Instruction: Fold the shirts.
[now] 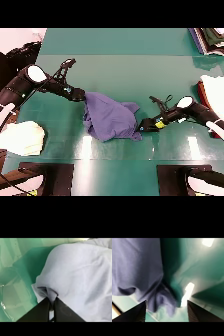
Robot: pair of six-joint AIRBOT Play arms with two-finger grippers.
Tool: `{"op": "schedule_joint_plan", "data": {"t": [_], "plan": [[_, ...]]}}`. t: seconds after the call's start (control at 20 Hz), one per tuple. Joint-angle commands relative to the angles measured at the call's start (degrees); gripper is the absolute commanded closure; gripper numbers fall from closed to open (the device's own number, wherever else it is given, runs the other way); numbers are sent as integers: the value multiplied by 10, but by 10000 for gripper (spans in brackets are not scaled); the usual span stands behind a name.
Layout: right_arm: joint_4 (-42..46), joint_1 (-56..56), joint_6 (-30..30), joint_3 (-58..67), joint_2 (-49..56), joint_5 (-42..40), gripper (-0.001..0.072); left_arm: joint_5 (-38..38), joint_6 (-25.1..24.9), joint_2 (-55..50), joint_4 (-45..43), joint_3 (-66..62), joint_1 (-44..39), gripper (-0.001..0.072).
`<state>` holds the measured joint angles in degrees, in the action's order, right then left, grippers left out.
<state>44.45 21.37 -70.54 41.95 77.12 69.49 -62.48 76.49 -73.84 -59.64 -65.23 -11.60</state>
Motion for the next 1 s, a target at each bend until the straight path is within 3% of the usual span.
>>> {"op": "schedule_joint_plan", "data": {"t": [0.0, 0.05, 0.1, 0.15, 0.3, 0.5, 0.95], "plan": [[7, 44, 3, -10, 28, -36, 165, -1, 0, 0, 0, -1, 0, 677], [7, 49, 3, -10, 34, -36, 301, -1, 0, 0, 0, -1, 0, 677], [8, 53, 4, -10, 36, -37, 539, -2, 0, 0, 0, -1, 0, 677], [8, 52, 6, -10, 33, -42, 693, -2, 0, 1, 0, -1, 0, 677], [24, 28, -3, -4, -25, -66, 695, 5, 1, 29, -43, -22, 0, 678], [109, -58, -69, 108, -161, -64, 696, 5, 0, 114, -111, -134, 0, 677], [128, -161, -75, 480, -275, -75, 696, -17, -5, 207, -58, -396, -2, 677]]}}
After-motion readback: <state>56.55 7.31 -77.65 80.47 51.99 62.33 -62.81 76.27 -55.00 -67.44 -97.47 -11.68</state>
